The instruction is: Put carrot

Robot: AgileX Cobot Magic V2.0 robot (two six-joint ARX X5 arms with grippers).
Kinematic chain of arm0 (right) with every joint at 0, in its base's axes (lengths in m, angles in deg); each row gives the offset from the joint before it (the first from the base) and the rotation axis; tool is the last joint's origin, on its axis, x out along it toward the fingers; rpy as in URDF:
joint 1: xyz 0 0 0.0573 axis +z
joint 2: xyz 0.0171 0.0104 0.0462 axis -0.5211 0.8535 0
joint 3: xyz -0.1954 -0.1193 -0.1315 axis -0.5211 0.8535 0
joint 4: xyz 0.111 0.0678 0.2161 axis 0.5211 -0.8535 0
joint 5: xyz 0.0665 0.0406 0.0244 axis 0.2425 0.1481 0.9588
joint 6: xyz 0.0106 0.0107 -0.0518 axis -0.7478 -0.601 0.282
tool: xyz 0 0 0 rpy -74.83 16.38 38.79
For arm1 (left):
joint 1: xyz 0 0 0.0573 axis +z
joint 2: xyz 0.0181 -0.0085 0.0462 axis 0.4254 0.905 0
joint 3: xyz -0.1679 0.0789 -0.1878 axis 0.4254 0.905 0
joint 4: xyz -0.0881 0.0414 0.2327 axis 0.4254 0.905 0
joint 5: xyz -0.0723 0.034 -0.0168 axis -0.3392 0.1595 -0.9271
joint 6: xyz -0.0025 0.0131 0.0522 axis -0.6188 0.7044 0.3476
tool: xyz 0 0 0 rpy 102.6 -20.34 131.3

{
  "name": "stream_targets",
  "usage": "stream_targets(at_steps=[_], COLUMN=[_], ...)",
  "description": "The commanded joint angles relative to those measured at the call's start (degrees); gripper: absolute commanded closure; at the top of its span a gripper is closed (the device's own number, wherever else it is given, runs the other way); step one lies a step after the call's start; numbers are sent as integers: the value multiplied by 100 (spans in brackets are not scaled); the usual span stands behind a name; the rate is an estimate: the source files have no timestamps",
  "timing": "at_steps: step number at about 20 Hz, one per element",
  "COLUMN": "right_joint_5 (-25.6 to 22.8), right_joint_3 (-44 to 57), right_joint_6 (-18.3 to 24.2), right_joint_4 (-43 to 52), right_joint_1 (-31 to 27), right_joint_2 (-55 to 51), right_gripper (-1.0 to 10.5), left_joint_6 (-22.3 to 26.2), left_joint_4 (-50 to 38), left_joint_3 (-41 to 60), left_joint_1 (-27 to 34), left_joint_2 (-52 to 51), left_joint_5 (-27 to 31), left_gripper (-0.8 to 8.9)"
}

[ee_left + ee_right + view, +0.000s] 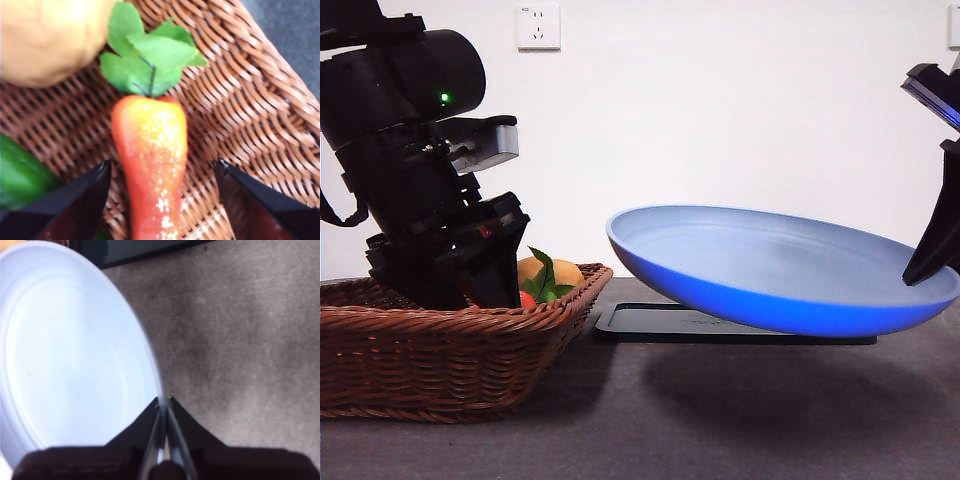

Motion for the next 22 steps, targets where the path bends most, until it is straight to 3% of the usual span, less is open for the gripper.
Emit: stream_targets(at_steps=[1, 4, 6, 10, 16, 22], right_joint_5=[26, 24, 24, 24, 7, 7], right_joint_3=[-81, -81, -81, -81, -81, -81], right_joint_6=[-11, -11, -11, -11, -85, -83], right_joint_4=[68, 70, 72, 74, 74, 68], right_joint_1=[0, 0, 0, 0, 0, 0], right_joint_2=[28, 28, 28, 28, 31, 39], right_gripper=[943, 943, 943, 943, 943, 943], left_joint_6=[57, 144, 175, 131, 131, -214], left_joint_4=[-11, 28, 0, 50, 1338, 1266], left_joint_3=[-70, -70, -70, -129, -1128, -2035], left_joint_1=[-42, -61, -70, -70, -70, -568], left_joint_2=[114, 114, 114, 85, -404, -793], left_joint_5=[-2, -2, 0, -4, -87, -1506], left_gripper=[484, 658, 707, 714, 714, 714])
